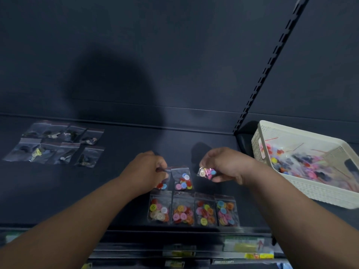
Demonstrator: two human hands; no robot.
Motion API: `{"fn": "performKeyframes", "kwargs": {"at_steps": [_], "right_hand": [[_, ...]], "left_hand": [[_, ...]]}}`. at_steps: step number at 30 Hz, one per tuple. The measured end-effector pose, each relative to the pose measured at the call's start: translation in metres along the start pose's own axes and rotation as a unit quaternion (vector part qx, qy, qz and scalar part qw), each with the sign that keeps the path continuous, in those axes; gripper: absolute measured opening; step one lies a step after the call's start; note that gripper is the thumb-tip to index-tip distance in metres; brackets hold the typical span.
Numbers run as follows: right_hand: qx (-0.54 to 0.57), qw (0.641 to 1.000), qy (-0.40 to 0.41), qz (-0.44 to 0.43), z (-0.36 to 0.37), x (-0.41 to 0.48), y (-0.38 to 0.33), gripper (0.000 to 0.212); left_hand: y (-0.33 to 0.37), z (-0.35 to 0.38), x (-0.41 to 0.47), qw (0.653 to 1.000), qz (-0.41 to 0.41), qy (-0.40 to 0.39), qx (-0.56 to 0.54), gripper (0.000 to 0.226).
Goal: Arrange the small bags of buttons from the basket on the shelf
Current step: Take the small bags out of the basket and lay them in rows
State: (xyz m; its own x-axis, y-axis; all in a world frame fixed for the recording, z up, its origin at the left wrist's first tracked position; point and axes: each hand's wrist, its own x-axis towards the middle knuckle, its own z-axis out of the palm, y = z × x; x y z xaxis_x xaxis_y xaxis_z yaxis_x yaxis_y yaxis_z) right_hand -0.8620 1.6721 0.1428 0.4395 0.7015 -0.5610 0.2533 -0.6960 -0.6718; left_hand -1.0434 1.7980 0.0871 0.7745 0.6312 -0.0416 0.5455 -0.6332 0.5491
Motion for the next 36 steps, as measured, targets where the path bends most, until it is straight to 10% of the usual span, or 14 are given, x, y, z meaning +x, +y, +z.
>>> {"fn": "performKeyframes", "kwargs": {"at_steps": [13,21,36], "right_hand": [[-0.24,0.967,-0.019,-0.088,0.002,0.013,0.006,0.023],[-0.301,0.932,0.115,-0.164,0.011,0.011,0.022,0.033],[-0.2,0.948,0.15,-0.197,-0.007,-0.015,0.032,0.016]], "left_hand": [[0.02,0.005,-0.002,0.998,0.043,0.027,0.042,0.019],[0.038,0.017,-0.005,0.993,0.101,-0.005,0.063,0.025],[0.068,0.013,0.006,0.994,0.102,-0.012,0.044,0.029]]}}
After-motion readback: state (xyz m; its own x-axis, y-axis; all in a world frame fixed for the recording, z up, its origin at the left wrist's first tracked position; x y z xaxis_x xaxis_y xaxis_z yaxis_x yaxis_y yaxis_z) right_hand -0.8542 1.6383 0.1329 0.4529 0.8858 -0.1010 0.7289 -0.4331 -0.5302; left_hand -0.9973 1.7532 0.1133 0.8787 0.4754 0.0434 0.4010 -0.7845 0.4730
